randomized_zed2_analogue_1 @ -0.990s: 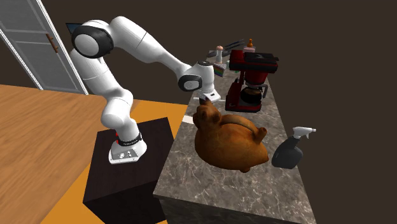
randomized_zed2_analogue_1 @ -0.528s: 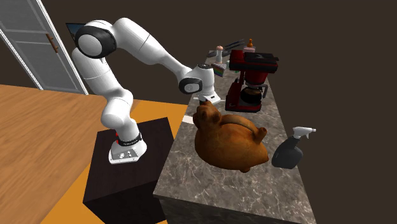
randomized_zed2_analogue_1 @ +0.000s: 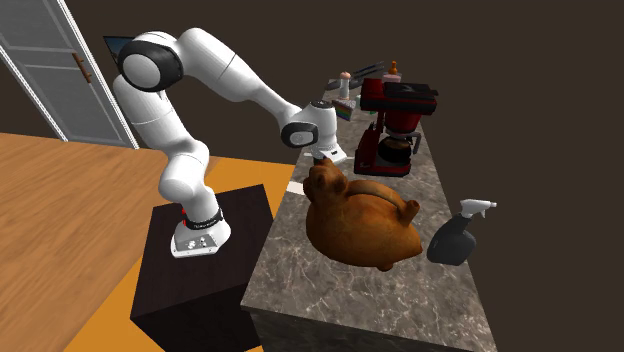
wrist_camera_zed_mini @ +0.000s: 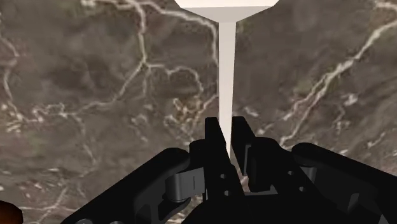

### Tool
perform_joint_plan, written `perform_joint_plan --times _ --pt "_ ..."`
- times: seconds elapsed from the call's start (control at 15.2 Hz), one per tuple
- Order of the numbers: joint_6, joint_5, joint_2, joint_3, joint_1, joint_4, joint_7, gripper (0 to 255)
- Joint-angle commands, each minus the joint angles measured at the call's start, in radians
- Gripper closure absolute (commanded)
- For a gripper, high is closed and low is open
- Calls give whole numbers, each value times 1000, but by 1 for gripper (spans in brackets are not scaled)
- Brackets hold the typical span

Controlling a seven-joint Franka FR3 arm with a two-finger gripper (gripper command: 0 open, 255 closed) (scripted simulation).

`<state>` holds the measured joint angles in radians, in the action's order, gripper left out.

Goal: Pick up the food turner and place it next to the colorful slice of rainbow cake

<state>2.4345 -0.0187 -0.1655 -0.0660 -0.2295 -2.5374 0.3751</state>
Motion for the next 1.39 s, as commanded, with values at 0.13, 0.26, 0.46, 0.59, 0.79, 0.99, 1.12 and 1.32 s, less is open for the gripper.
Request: perform_joint_plan --times 0.13,0.26,0.46,0.59,0.79,0.99,1.12,1.32 --pt "0 0 0 0 0 0 0 255" --pt "-15 1 -10 0 0 5 -1 255" --pt "-61 5 -39 1 1 22 -4 255" --pt "-91 6 -57 2 2 34 -6 255" --pt "-136 9 -82 3 2 54 -9 255" --pt "-180 11 -104 4 3 76 -11 255" --pt "-210 12 -118 4 3 92 -12 255" --pt "-253 13 -136 5 4 117 -14 255"
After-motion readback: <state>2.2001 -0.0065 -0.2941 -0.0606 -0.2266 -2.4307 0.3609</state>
